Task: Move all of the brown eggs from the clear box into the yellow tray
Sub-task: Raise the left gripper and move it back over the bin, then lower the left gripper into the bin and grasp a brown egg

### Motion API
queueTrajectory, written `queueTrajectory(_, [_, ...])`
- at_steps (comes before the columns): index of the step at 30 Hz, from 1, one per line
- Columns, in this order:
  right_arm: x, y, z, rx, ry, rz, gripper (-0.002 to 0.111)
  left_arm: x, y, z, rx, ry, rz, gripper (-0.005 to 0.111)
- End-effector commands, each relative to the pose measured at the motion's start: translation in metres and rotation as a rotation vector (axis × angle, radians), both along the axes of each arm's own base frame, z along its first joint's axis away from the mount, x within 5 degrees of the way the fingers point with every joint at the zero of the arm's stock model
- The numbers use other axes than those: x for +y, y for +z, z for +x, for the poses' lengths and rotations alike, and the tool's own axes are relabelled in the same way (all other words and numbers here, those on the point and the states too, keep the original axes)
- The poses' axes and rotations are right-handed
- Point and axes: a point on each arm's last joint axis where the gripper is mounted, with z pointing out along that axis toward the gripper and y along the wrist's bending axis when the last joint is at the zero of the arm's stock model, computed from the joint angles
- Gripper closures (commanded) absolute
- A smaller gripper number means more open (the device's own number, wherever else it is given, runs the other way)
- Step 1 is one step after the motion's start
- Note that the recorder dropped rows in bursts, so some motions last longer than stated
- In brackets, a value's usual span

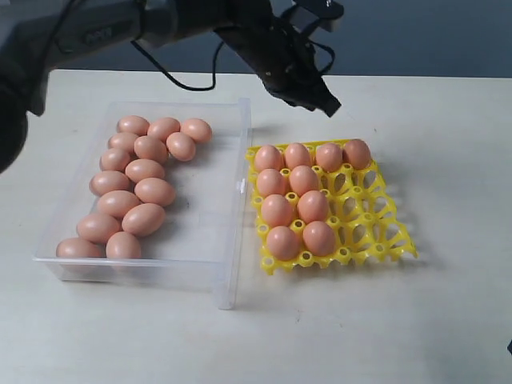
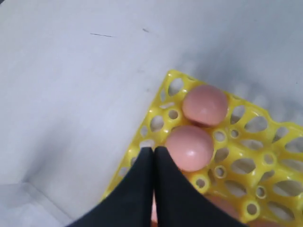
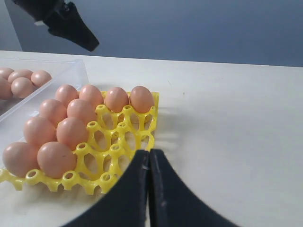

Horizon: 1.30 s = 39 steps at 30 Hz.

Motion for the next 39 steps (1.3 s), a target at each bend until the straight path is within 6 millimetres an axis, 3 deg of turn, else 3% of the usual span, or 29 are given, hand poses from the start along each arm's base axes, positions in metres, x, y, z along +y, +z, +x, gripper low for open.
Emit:
queueTrajectory(1, [0.000,0.002,0.000,-0.016,0.001,0.001,0.107,0.033,0.015,0.002,0.058,0.032,0.027,0.106])
queueTrajectory(4, [0.000,0.002,0.000,-0.016,0.001,0.001,0.107,0.058,0.020,0.002,0.068,0.070,0.057,0.106])
queueTrajectory(6, [0.000,0.002,0.000,-0.016,0.001,0.001,0.107,0.086,0.019,0.001,0.087,0.125,0.072,0.106])
queueTrajectory(14, [0.000,0.002,0.000,-0.016,0.001,0.001,0.107,0.144,-0.008,0.002,0.252,0.322,0.057,0.106])
queueTrajectory(17, [0.000,0.002,0.000,-0.016,0.001,0.001,0.107,0.154,-0.013,0.004,0.259,0.350,0.054,0.099])
queueTrajectory(23, [0.000,0.002,0.000,-0.016,0.001,0.001,0.107,0.161,-0.025,0.004,0.273,0.401,0.046,0.056])
queueTrajectory(25, [0.000,0.002,0.000,-0.016,0.001,0.001,0.107,0.161,-0.029,0.005,0.283,0.414,0.043,0.049])
queueTrajectory(39, [0.000,0.002,0.000,-0.016,0.001,0.001,0.107,0.163,-0.072,0.012,0.377,0.501,0.076,0.049])
